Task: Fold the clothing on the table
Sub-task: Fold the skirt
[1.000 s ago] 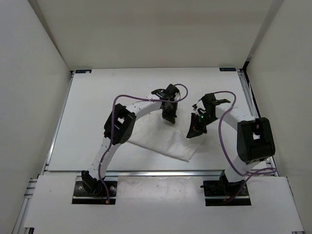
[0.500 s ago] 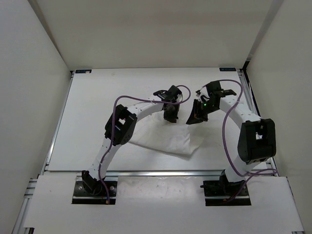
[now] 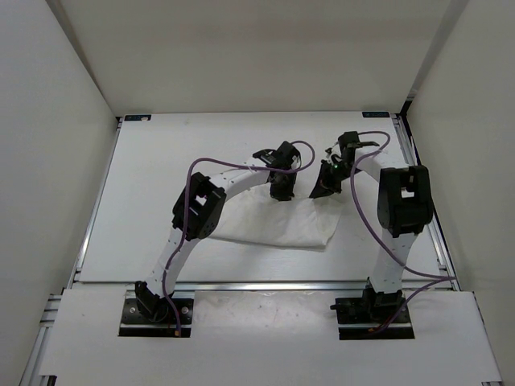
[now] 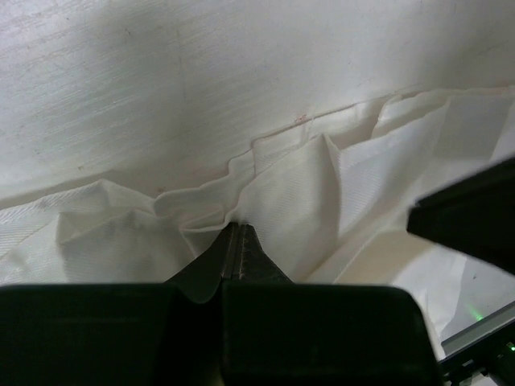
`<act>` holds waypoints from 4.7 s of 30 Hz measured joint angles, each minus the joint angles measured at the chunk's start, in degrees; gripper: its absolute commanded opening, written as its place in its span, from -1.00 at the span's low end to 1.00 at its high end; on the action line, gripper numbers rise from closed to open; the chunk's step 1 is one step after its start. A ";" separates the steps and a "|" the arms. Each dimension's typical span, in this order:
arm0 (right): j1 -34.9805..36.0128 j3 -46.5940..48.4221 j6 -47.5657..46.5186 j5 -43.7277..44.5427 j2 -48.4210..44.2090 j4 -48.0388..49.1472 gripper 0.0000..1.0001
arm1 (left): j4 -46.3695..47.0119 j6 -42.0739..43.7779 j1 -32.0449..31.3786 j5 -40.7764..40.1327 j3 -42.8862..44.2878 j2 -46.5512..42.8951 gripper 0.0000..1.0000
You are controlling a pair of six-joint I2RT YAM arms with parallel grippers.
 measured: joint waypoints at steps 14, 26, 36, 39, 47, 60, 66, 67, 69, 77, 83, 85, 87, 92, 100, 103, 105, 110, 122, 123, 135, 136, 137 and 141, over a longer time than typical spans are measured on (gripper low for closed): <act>-0.02 11.58 1.68 5.88 11.06 0.31 -0.99 | 1.60 0.09 0.00 0.00 -1.90 -0.96 -1.00; 0.57 19.41 2.21 6.08 16.48 1.55 -0.63 | 1.62 0.15 0.09 0.11 -2.10 -1.11 -1.00; -2.29 11.65 3.15 4.72 9.40 9.29 -0.33 | 1.22 0.15 0.44 0.81 -2.10 -1.11 -1.00; -3.10 10.32 2.36 6.51 3.91 9.99 -0.59 | 1.16 0.15 0.46 0.85 -2.10 -1.11 -1.00; -0.83 5.62 0.07 9.25 -1.38 9.31 -1.00 | 1.05 0.15 0.87 0.96 -2.10 -1.11 -1.00; 2.60 5.92 0.31 9.14 8.04 4.59 -1.00 | 2.97 0.72 5.88 5.25 -8.55 -6.05 0.05; 2.95 6.93 0.48 9.55 8.63 3.52 -1.00 | 7.82 -1.29 16.65 7.65 -25.05 -25.49 0.09; 3.02 6.95 0.52 9.62 8.63 3.48 -0.99 | 9.03 -1.86 19.10 7.98 -28.59 -30.27 0.11; 3.08 7.06 0.61 9.73 8.68 3.32 -1.00 | 10.27 -2.75 23.12 8.11 -34.49 -38.91 0.15; 4.07 8.90 0.59 9.86 9.81 1.09 -1.00 | 14.23 -8.96 20.92 7.08 -57.20 -55.91 0.11; 4.17 10.40 0.28 9.79 10.69 -0.66 -0.99 | 13.29 -12.15 12.28 2.23 -56.30 -49.88 0.18; 4.13 10.62 0.24 9.84 10.80 -0.96 -1.00 | 12.63 -12.76 10.64 0.42 -54.69 -48.87 0.16; 4.13 10.97 0.17 9.81 11.04 -1.27 -1.00 | 11.67 -13.03 9.55 -1.79 -52.57 -47.47 0.14; 4.13 11.47 0.13 9.84 11.32 -1.90 -1.00 | 9.62 -13.03 7.13 -5.81 -49.90 -44.33 0.11; 4.09 11.54 0.15 9.77 11.41 -2.01 -1.00 | 7.67 -13.05 4.61 -8.17 -50.12 -42.82 -0.08; 4.09 11.61 0.15 9.79 11.41 -2.08 -1.00 | 7.67 -12.98 4.15 -8.20 -50.29 -42.51 -0.07; 4.07 11.74 0.13 9.86 11.47 -2.21 -1.00 | 7.67 -12.96 3.76 -8.20 -50.31 -41.68 -0.05; 4.04 12.55 0.11 9.68 12.07 -2.99 -1.00 | 8.11 -12.92 2.86 -8.17 -51.47 -39.47 -0.04; 3.96 12.59 0.02 9.60 12.11 -3.15 -1.00 | 10.54 -13.00 2.60 -6.32 -53.40 -38.73 -1.00; 3.85 12.59 0.00 9.60 12.11 -3.15 -1.00 | 10.67 -13.03 2.69 -6.19 -53.51 -38.75 -1.00; 2.95 12.52 -0.02 9.35 12.11 -3.58 -1.00 | 8.52 -14.99 6.88 -6.36 -57.09 -48.78 -1.00; 2.82 12.52 -0.02 9.38 12.11 -3.65 -1.00 | 8.52 -15.13 6.99 -6.34 -57.66 -49.57 -1.00; 2.71 12.52 -0.02 9.38 12.11 -3.74 -0.99 | 8.26 -15.15 7.04 -6.34 -58.14 -50.12 -1.00; 2.32 12.48 -0.09 9.35 12.11 -3.91 -1.00 | 9.53 -15.04 7.80 -4.33 -61.29 -51.23 -0.60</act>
